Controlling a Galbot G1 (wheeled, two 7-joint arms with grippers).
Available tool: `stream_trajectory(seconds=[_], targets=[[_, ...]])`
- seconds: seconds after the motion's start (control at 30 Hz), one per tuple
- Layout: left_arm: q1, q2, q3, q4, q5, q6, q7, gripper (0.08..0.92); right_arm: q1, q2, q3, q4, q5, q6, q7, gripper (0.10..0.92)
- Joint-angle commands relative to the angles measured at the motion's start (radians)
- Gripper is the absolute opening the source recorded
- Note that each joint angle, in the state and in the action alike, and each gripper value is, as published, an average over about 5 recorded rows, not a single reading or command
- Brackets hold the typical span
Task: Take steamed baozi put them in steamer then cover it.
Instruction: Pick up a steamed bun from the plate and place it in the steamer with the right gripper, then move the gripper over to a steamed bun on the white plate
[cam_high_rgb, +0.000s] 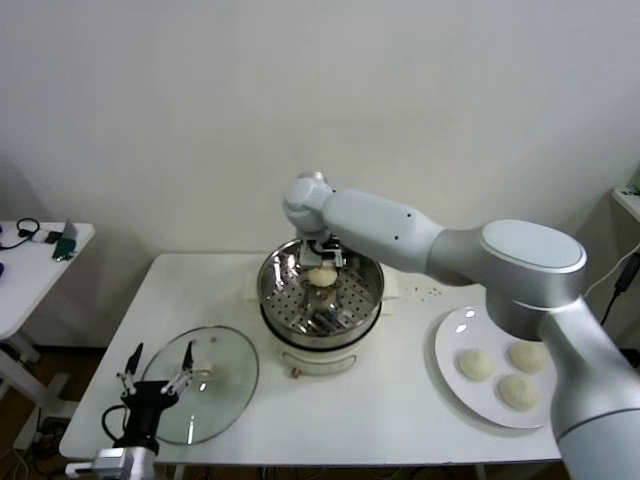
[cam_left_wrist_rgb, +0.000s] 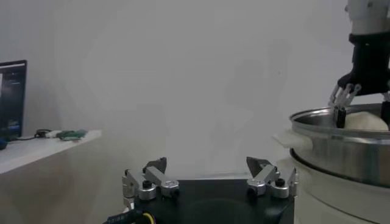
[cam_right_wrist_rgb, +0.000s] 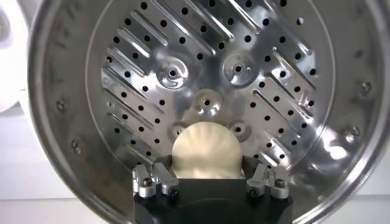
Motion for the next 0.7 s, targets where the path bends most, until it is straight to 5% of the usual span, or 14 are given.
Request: stream_trajectory(seconds=[0.03, 0.47, 0.7], targets=[[0.003, -0.003, 0.001, 0.003, 0.0, -0.002, 0.0, 0.823, -0.028, 0.01, 0.019, -0.013, -0.05, 0.011, -0.003, 0.79], [0.003, -0.003, 0.004, -0.004, 0.003, 0.002, -0.001, 0.823, 0.114, -0.149, 0.023, 0.168, 0.111, -0.066, -0.048, 0.823], [0.008, 0.0, 0.005, -0.013, 0.003, 0.003, 0.0, 0.823, 0.305, -0.375, -0.12, 0.257, 0.582, -0.337, -0.018, 0.823]])
